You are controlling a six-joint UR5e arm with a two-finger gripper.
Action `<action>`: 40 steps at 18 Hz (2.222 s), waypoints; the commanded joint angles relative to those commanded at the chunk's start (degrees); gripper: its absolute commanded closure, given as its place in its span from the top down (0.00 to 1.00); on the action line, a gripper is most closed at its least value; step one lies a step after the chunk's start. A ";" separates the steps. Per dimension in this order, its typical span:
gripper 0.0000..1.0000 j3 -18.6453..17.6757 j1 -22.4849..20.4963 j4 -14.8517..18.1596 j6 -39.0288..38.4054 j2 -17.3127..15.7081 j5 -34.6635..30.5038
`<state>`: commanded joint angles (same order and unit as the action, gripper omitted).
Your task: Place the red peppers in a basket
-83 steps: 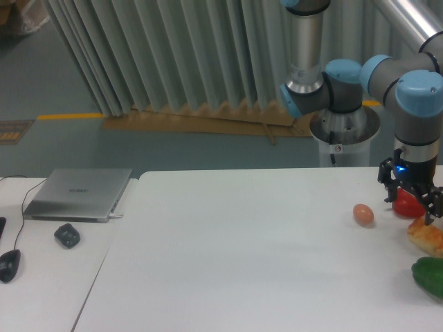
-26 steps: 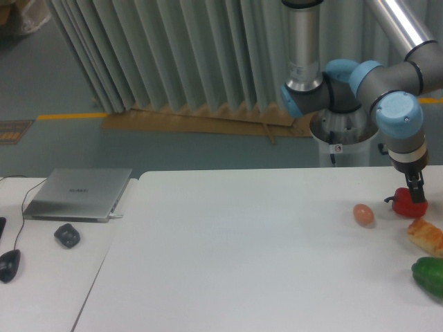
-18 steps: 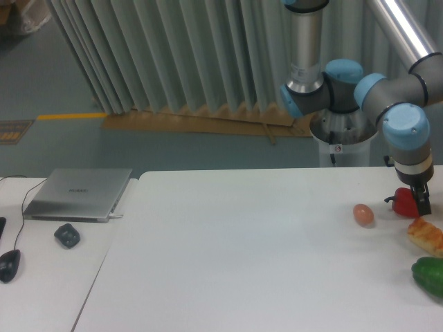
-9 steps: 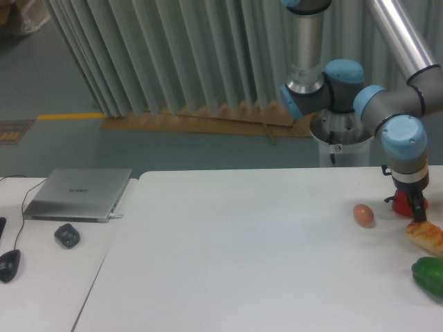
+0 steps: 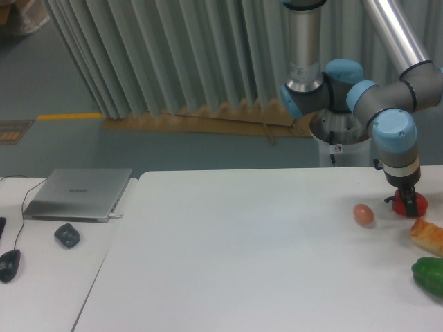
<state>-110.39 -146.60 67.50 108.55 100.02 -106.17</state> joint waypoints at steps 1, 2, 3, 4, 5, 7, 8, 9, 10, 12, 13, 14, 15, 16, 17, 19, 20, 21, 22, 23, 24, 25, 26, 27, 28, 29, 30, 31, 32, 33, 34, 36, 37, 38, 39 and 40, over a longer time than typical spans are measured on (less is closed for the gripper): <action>1.00 0.00 -0.17 0.00 0.00 0.00 0.00; 1.00 0.00 -0.18 0.00 0.09 0.00 0.00; 1.00 -0.09 -0.18 0.00 0.00 0.00 0.00; 1.00 -0.27 -0.09 -0.26 -0.09 0.00 0.00; 1.00 -0.27 -0.09 -0.26 -0.09 0.00 0.00; 1.00 -0.18 -0.09 -0.26 -0.09 0.00 -0.09; 0.89 -0.18 0.00 -0.35 -0.26 0.09 -0.17; 0.84 -0.09 0.00 -0.35 -1.13 0.18 -0.17; 0.81 0.00 0.00 -0.27 -2.01 0.26 -0.09; 0.81 0.00 0.00 -0.26 -2.29 0.44 -0.26; 0.81 0.00 0.00 -0.35 -2.37 0.70 -0.70; 0.81 0.00 -0.17 -0.35 -2.37 0.79 -0.79; 0.79 0.08 -0.18 -0.35 -2.46 0.88 -0.79; 0.71 0.17 -0.18 -0.35 -2.64 0.88 -0.88; 0.62 0.26 -0.18 -0.35 -2.99 0.88 -0.97; 0.60 0.70 -0.18 -0.18 -3.60 0.88 -0.97; 0.54 0.70 -0.26 -0.09 -3.60 0.88 -1.05; 0.52 1.74 -0.44 0.43 -3.43 0.79 -1.05; 0.53 2.19 -0.44 1.13 -3.43 0.79 -1.05; 0.53 2.45 -0.44 1.75 -3.43 0.79 -1.05; 0.53 2.63 -0.44 2.10 -3.52 0.79 -0.97; 0.52 2.81 -0.44 2.37 -3.52 0.62 -1.05; 0.52 4.03 -0.53 4.11 -3.52 0.44 -0.97; 0.52 5.08 -0.61 6.22 -3.60 0.35 -0.88; 0.52 6.49 -0.88 8.15 -3.69 0.09 -0.62; 0.52 9.28 -1.40 10.61 -4.30 -0.26 -0.35; 0.52 11.49 -1.67 12.63 -5.09 -0.44 0.26; 0.51 14.90 -3.06 16.22 -6.23 -0.61 2.96; 0.51 16.85 -4.03 18.35 -6.50 -0.61 4.99; 0.51 18.44 -4.91 19.33 -6.59 -0.61 6.58; 0.51 20.28 -6.14 19.77 -6.59 -0.61 9.12; 0.51 21.70 -7.73 19.69 -6.68 -0.53 12.20; 0.50 22.49 -8.69 19.34 -6.77 -0.09 12.91; 0.49 24.32 -9.75 19.07 -7.29 0.78 12.92; 0.49 25.30 -11.15 18.72 -7.30 2.01 12.92; 0.49 25.74 -12.38 17.59 -7.03 2.20 13.09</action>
<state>-84.64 -158.98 85.09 101.51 102.21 -93.08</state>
